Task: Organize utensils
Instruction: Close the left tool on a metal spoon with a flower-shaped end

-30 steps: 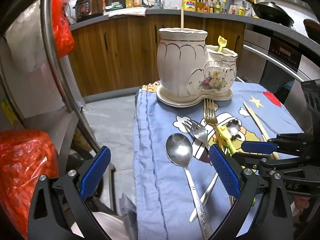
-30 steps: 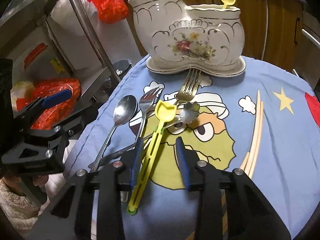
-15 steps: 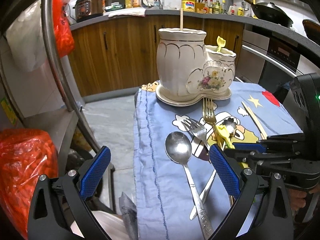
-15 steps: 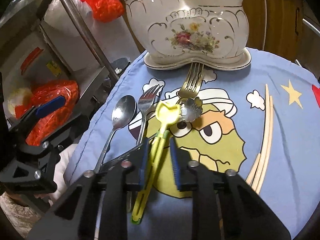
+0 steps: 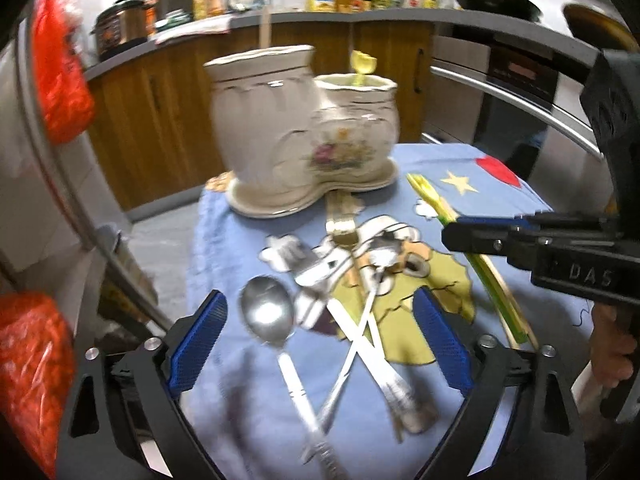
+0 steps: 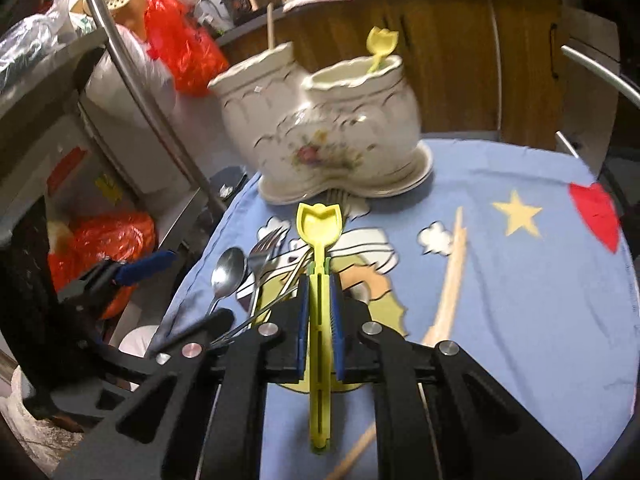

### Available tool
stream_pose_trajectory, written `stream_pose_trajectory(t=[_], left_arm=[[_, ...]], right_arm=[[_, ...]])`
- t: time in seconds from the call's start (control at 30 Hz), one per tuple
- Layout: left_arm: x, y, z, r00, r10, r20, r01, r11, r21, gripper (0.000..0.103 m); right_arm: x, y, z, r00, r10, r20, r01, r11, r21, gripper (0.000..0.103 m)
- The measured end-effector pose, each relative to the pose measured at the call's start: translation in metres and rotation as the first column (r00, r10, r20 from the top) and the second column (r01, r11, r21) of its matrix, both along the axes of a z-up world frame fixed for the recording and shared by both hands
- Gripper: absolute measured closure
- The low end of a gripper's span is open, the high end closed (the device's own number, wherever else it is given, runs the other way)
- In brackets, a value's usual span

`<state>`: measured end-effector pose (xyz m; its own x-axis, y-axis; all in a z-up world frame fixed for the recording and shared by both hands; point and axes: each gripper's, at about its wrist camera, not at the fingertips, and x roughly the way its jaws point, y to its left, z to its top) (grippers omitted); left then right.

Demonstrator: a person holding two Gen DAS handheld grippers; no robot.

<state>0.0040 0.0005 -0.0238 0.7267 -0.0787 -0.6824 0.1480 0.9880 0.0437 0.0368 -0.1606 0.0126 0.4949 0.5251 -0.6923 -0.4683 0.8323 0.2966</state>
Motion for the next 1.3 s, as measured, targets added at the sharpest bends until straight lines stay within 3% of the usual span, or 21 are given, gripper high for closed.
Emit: stream_pose_trajectory(t=[0.2, 0.4, 0.53, 0.6, 0.7, 0.87, 1.07, 1.13, 1.2, 1.3], left_arm=[[0.021, -0.029, -0.013, 0.995, -0.085, -0.051, 0.087, 0.995, 0.043, 0.041], [0.034, -0.042, -0.032, 0.992, -0.076, -0.102, 0.089, 0.988, 0.123, 0.07], [0.038, -0.042, -0.037, 0.992, -0.068, -0.109, 0.081, 0.99, 0.12, 0.078], [0.039, -0.042, -0.036, 0.992, -0.066, -0.111, 0.079, 0.99, 0.119, 0.09], [0.039, -0.038, -0.032, 0.993, -0.059, -0.107, 0.069, 0.993, 0.1, 0.094], [0.037, -0.032, -0.023, 0.993, -0.069, -0.091, 0.073, 0.997, 0.038, 0.095], [0.038, -0.034, -0.025, 0.992, -0.079, -0.101, 0.085, 0.995, 0.053, 0.095], [0.038, -0.037, -0.025, 0.991, -0.087, -0.1, 0.093, 0.994, 0.054, 0.086], [0.038, -0.04, -0.025, 0.992, -0.089, -0.086, 0.095, 0.994, 0.063, 0.058], [0.042, -0.047, -0.026, 0.992, -0.102, -0.071, 0.109, 0.99, 0.095, 0.057]], right_arm=[[0.003, -0.013, 0.0, 1.0, -0.017, 0.0, 0.016, 1.0, 0.016, 0.093], [0.004, -0.023, -0.003, 1.0, -0.023, -0.011, 0.023, 0.999, 0.029, 0.093], [0.005, -0.026, -0.003, 1.0, -0.025, -0.012, 0.025, 0.999, 0.037, 0.093], [0.006, -0.027, -0.003, 1.0, -0.026, -0.013, 0.027, 0.999, 0.041, 0.093], [0.005, -0.029, -0.002, 1.0, -0.028, -0.009, 0.029, 0.999, 0.043, 0.093], [0.004, -0.031, -0.003, 0.999, -0.035, -0.009, 0.035, 0.998, 0.047, 0.093], [0.003, -0.028, -0.003, 1.0, -0.025, -0.015, 0.026, 0.999, 0.046, 0.093], [0.003, -0.027, -0.003, 1.0, -0.025, -0.015, 0.025, 0.999, 0.045, 0.093], [0.004, -0.027, -0.003, 0.999, -0.027, -0.017, 0.028, 0.999, 0.045, 0.093], [0.004, -0.027, -0.003, 0.999, -0.028, -0.019, 0.028, 0.999, 0.043, 0.093]])
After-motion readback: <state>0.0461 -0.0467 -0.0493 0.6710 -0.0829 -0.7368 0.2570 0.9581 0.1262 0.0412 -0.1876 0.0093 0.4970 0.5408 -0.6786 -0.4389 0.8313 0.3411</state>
